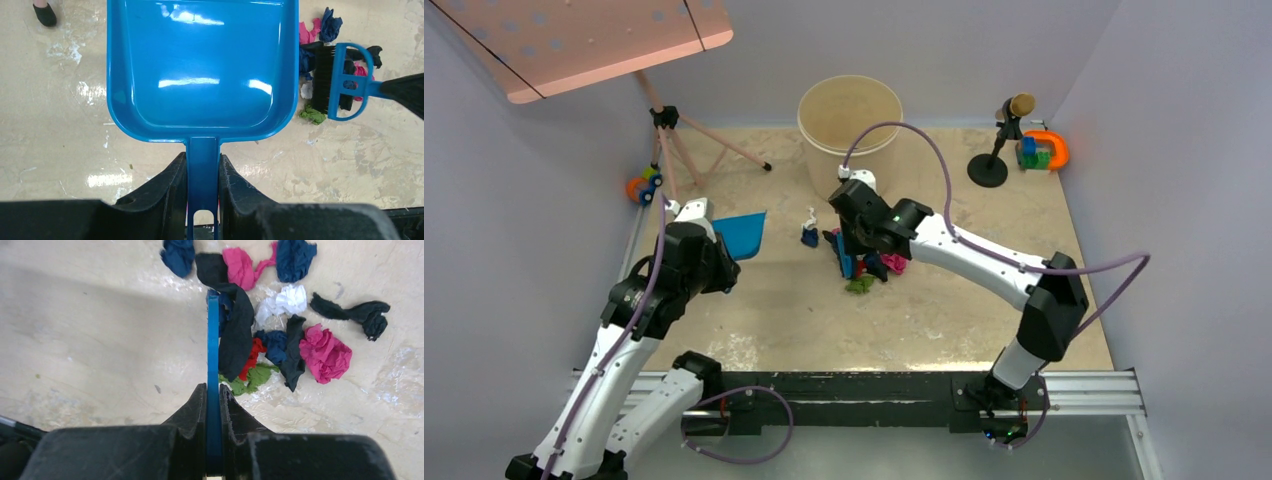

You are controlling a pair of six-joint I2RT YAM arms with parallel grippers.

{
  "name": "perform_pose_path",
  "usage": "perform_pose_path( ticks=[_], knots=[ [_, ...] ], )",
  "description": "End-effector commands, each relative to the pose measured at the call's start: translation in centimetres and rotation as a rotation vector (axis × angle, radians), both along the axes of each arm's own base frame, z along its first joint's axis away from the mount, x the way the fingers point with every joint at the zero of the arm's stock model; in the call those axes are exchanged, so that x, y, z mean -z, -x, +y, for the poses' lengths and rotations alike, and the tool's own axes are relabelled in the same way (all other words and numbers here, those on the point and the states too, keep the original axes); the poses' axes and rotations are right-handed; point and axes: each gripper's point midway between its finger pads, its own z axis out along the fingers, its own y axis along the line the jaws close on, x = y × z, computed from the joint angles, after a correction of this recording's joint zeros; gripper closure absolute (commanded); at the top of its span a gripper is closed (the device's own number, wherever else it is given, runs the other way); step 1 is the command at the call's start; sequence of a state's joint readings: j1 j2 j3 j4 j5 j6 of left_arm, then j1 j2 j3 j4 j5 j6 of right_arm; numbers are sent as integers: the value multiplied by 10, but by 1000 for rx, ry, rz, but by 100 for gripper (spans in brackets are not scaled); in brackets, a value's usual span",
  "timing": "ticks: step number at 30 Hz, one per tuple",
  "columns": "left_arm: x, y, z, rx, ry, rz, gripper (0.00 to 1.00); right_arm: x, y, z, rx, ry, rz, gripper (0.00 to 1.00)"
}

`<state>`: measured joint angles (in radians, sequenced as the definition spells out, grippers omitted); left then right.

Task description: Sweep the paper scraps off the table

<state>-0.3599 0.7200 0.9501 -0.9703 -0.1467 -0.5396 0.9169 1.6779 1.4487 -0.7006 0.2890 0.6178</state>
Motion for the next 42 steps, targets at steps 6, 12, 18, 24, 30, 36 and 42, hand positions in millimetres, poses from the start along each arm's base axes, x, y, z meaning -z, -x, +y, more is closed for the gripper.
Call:
perform_pose_path(
  ticks=[6,12,18,24,30,36,42],
  knots=[
    [-1,-7,0,60,-42,-49,100,-77,-24,34,-26,-233,-194,100],
    [1,-8,2,43,-52,-38,100,-84,-60,63,100,-363,-133,100],
    [3,-7,2,37,-47,-43,100,-77,-85,95,165,-608,-37,100],
    [1,-7,3,29,-41,-55,100,-32,-113,96,361,-681,20,100],
    [3,-7,3,31,-41,-51,100,33,-117,66,544,-577,111,100],
    [9,-8,-1,47,-39,-18,100,65,-97,5,655,-367,127,100],
    [23,-9,-10,73,-31,55,100,34,-66,-54,678,-288,22,100]
  ],
)
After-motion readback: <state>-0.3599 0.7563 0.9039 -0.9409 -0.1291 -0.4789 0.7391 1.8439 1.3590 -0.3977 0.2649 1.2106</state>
